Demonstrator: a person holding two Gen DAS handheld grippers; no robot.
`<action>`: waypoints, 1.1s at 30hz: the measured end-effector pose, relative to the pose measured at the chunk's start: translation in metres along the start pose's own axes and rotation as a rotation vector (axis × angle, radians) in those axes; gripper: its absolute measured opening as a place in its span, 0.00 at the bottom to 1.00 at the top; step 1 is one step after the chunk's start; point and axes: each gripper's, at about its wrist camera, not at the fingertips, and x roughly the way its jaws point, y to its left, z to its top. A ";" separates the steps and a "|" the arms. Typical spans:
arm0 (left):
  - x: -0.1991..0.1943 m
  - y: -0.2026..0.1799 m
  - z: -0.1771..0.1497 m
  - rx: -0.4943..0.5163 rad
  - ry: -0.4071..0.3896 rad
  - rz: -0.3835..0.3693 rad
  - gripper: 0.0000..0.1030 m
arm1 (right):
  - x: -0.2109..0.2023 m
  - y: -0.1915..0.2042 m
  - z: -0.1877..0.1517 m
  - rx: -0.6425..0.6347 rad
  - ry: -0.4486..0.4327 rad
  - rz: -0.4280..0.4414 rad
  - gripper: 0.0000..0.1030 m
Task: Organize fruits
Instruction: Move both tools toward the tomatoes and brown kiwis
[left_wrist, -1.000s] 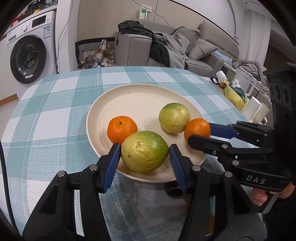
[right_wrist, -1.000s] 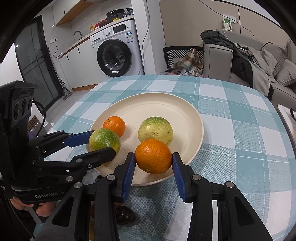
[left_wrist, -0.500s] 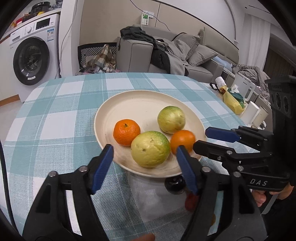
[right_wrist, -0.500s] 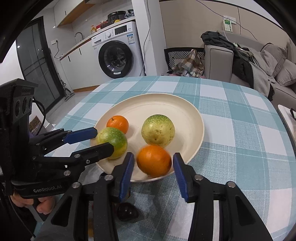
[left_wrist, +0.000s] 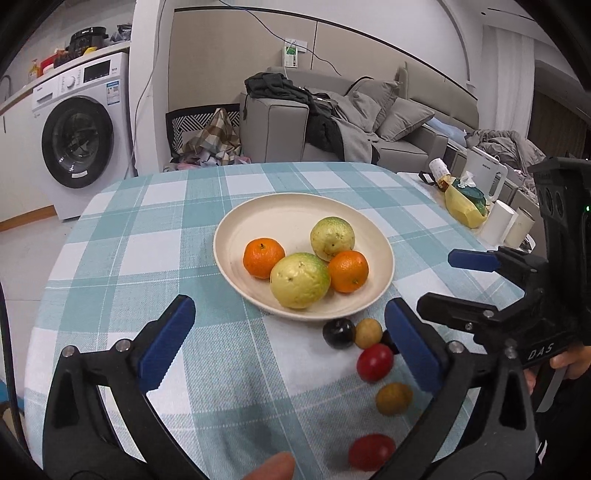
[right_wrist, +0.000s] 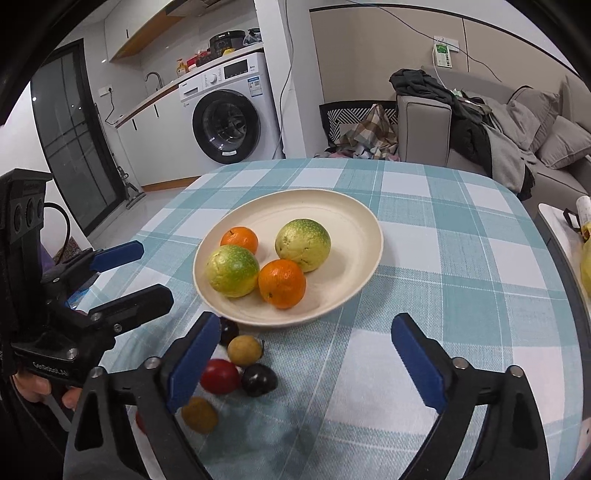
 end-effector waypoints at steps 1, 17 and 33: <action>-0.003 -0.001 -0.002 0.003 0.002 0.003 0.99 | -0.003 0.001 -0.002 0.000 -0.003 0.001 1.00; -0.036 -0.006 -0.045 -0.008 0.040 0.017 0.99 | -0.020 0.019 -0.038 -0.033 0.026 0.022 1.00; -0.029 -0.025 -0.063 0.065 0.129 -0.023 0.99 | -0.006 0.030 -0.052 -0.072 0.158 0.100 0.98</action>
